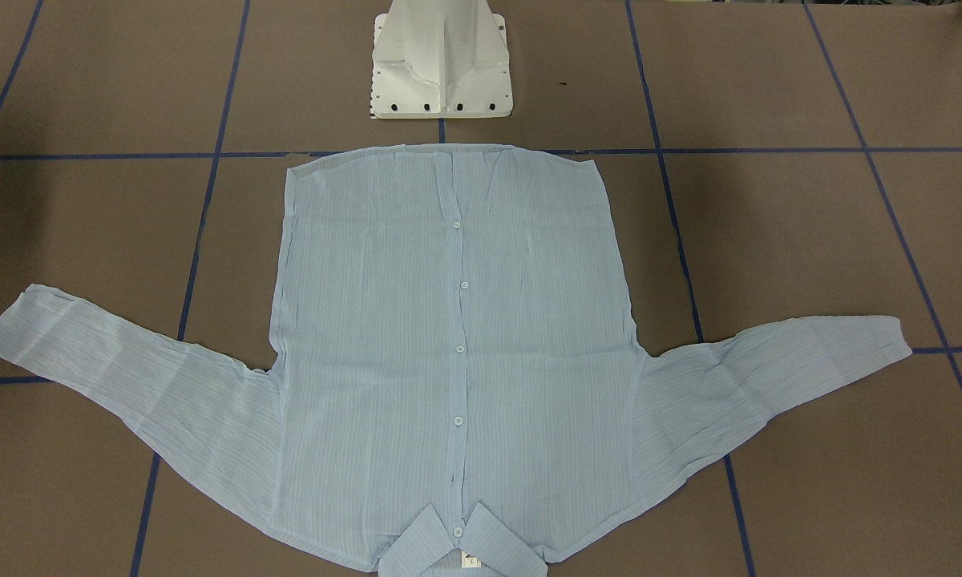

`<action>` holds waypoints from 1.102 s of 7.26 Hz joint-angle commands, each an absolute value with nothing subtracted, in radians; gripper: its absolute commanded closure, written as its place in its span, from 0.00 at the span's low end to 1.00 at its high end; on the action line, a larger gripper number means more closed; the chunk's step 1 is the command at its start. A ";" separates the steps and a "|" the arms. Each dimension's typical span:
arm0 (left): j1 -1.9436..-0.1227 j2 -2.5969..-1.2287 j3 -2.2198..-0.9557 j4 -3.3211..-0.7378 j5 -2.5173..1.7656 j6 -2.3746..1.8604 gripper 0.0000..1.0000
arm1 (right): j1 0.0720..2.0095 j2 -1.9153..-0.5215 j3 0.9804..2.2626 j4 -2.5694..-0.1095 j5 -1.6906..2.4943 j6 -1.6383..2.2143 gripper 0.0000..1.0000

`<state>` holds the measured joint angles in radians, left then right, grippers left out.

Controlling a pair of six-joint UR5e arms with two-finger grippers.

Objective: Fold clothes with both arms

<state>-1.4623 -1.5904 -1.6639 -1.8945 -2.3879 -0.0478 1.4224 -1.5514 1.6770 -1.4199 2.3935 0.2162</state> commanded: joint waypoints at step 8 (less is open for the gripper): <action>-1.445 -1.605 -1.582 -2.016 -2.425 -0.043 0.00 | 1.164 -1.459 1.270 -0.782 2.301 0.301 0.12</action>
<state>-1.4451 -1.6048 -1.5836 -2.0147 -2.4258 -0.0416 1.1761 -1.4606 1.3015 -0.7819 2.3026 0.3095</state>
